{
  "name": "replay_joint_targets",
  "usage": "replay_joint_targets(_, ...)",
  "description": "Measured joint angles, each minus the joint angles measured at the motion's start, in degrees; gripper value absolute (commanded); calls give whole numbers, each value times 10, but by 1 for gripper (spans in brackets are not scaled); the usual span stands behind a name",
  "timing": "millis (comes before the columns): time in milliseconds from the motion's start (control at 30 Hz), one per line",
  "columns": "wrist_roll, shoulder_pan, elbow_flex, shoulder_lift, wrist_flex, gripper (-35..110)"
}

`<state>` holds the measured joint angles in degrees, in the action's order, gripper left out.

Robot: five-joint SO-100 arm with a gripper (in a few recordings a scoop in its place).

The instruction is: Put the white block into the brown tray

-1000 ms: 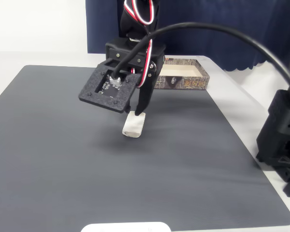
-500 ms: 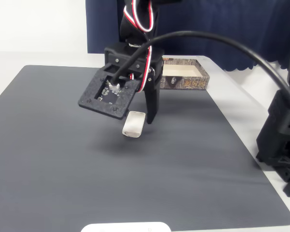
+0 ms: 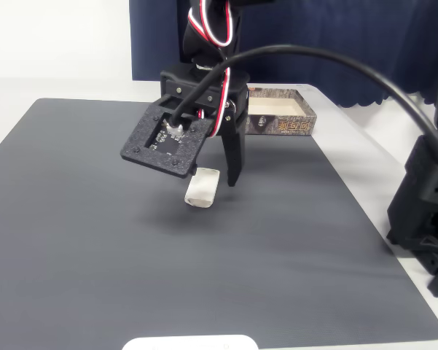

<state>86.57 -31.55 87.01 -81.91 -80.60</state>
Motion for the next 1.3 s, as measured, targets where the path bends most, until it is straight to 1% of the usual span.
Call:
replay_joint_targets(667, 0, 6, 8, -2, -4, 34)
replay_joint_targets(1000, 0, -28, 8, -2, -4, 40)
replay_joint_targets(1300, 0, -31, 8, -2, 9, 48)
